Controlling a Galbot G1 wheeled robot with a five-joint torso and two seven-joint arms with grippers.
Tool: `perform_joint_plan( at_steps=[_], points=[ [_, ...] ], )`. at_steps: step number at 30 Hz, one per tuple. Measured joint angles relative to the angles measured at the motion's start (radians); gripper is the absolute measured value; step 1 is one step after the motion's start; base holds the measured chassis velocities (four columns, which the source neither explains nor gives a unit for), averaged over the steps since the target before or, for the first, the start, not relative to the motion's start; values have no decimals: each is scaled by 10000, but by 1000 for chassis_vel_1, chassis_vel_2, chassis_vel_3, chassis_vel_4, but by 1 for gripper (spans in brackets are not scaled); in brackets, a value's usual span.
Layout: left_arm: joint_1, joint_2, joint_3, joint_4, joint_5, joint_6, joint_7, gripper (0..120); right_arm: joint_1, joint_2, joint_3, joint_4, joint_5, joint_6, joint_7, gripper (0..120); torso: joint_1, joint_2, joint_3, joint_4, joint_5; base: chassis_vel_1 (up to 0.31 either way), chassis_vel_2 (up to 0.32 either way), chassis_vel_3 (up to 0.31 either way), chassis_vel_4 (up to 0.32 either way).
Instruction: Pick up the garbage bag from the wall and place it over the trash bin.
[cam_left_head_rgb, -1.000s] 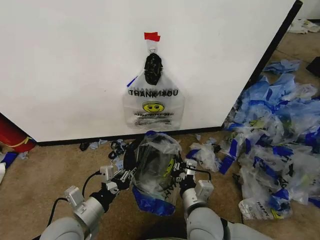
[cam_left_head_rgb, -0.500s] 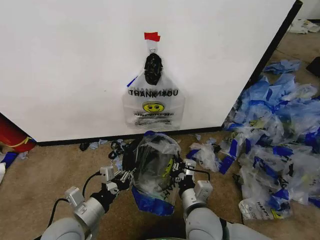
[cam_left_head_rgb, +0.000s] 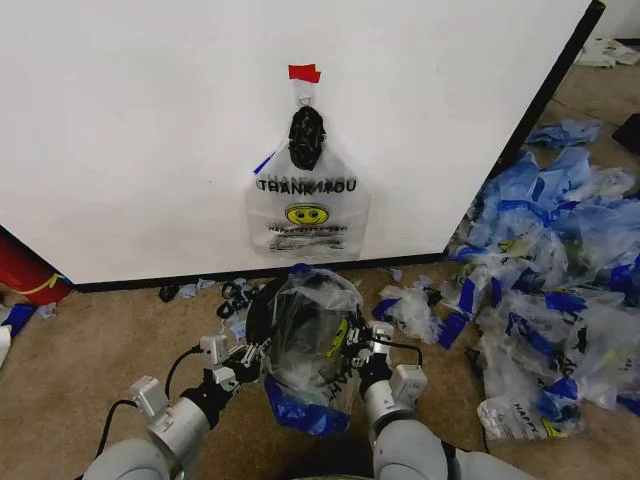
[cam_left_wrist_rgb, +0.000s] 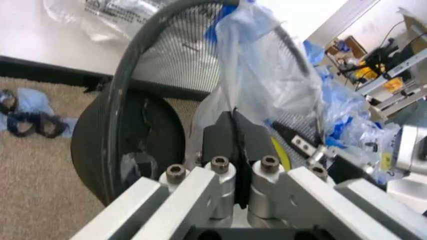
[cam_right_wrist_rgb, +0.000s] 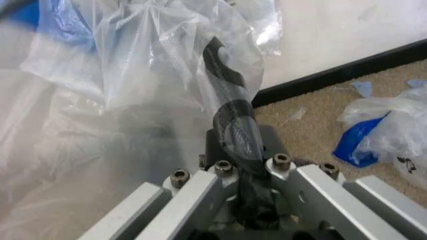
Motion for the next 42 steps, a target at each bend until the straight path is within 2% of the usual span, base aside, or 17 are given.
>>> perform_joint_plan(
  at_steps=[17, 42],
  points=[
    [185, 329, -495, -358, 112, -321, -525, 0, -566, -460, 689, 444, 315, 223, -357, 0, 0, 0, 0, 0, 0, 0, 0, 0, 0],
    [246, 498, -998, -88, 226, -581, -873, 0, -845, -779, 1235, 713, 594, 382, -583, 0, 0, 0, 0, 0, -1, 0, 0, 0, 0]
  ],
)
